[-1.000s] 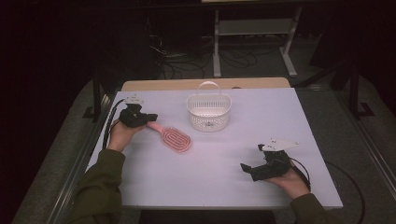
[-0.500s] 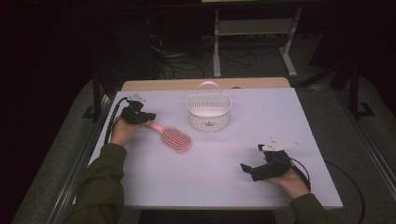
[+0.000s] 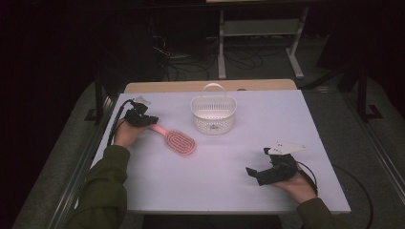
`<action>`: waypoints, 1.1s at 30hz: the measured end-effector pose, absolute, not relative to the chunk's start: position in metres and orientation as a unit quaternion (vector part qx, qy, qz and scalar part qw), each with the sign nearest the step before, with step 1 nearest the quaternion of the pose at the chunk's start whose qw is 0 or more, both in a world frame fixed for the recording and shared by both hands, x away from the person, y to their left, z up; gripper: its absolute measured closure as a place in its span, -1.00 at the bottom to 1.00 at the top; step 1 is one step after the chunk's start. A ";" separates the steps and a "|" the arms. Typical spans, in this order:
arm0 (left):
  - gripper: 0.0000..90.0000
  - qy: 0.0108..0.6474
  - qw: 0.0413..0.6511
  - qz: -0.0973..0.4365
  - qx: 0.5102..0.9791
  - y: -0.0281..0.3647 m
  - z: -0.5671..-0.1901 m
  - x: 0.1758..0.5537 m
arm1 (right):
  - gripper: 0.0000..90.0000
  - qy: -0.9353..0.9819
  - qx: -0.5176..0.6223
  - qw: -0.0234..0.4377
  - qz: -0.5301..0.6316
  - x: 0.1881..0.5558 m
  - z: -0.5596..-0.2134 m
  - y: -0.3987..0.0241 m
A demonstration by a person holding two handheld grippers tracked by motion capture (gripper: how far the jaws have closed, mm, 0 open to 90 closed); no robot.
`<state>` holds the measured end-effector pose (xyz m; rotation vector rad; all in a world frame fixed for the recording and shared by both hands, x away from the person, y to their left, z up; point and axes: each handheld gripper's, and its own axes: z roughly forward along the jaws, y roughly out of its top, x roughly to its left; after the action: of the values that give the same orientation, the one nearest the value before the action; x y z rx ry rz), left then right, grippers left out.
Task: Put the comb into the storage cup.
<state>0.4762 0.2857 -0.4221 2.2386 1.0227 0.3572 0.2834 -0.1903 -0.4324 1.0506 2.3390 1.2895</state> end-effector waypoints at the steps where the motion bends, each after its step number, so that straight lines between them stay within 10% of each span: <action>1: 1.00 0.390 0.322 0.135 0.852 0.286 -0.422 0.476 | -1.00 0.808 0.363 0.135 0.445 0.283 -0.432 -0.190; 33: 1.00 0.399 0.298 0.111 0.860 0.303 -0.417 0.452 | -1.00 0.807 0.365 0.137 0.443 0.284 -0.433 -0.191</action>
<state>0.4518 0.3032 -0.4166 2.2857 1.0603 0.2952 0.2840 -0.1906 -0.4328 1.0572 2.3353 1.2821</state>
